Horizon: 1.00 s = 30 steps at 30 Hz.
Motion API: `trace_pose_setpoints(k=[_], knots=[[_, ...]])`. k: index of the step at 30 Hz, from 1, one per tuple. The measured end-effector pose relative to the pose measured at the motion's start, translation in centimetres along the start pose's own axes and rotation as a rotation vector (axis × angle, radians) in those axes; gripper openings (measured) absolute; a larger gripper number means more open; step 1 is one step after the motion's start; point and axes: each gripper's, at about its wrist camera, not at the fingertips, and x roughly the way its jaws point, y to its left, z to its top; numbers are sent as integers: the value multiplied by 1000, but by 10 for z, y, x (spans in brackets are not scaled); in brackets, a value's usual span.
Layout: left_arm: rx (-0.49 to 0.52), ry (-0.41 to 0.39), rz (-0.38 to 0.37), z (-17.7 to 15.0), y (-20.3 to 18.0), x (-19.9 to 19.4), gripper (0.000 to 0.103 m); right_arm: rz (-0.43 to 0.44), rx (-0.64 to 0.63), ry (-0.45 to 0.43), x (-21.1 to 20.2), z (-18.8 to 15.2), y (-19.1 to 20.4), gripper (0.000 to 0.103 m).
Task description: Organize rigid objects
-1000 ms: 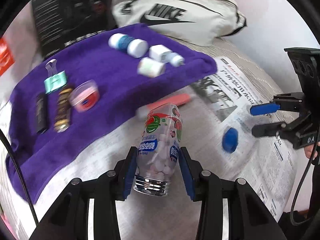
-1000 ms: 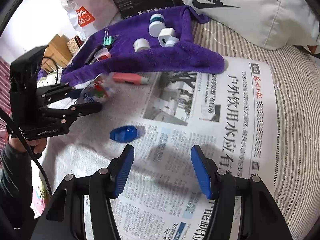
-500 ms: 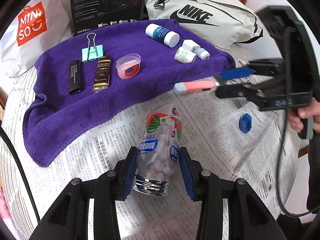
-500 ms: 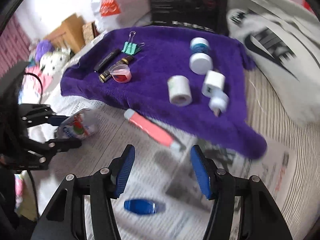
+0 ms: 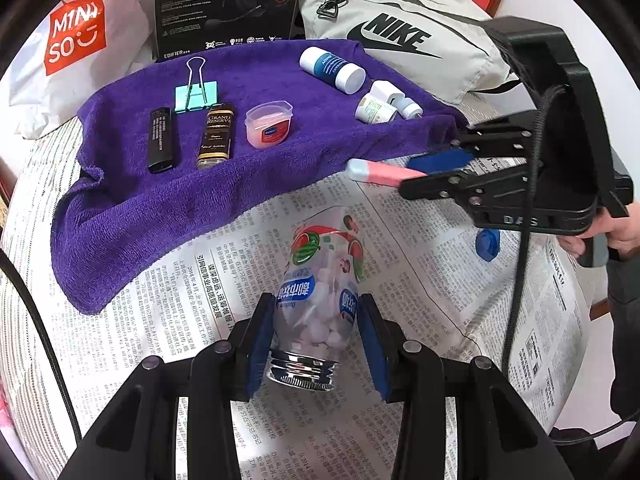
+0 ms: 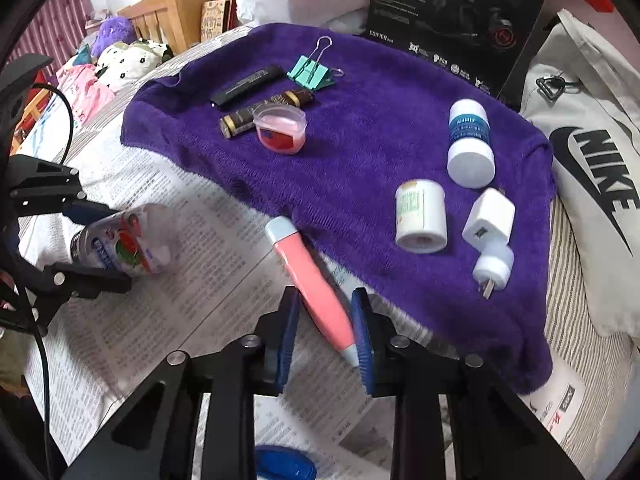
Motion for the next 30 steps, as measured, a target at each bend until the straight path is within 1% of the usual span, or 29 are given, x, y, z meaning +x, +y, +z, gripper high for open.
trace_pose_setpoints(k=[2, 5, 8, 12, 17, 22, 24, 30], knots=[[-4, -2, 1, 0, 0, 0, 40, 12, 36, 22, -3, -6, -4, 24], [-10, -8, 2, -1, 0, 0, 40, 47, 134, 44, -10, -17, -11, 22], [-18, -11, 11, -3, 2, -2, 40, 101, 196, 22, -15, -21, -5, 20], [-34, -4, 43, -9, 10, -6, 40, 105, 243, 5, -14, -22, 15, 19], [-52, 5, 63, -15, 19, -11, 40, 6, 229, -51, -18, -33, 38, 19], [-39, 10, 76, -15, 14, -10, 40, -69, 202, -80, -32, -65, 49, 18], [-40, 10, 73, -14, 12, -10, 40, -84, 216, -81, -37, -75, 45, 18], [-36, 15, 64, -10, 4, -7, 40, -116, 294, -79, -46, -98, 14, 18]])
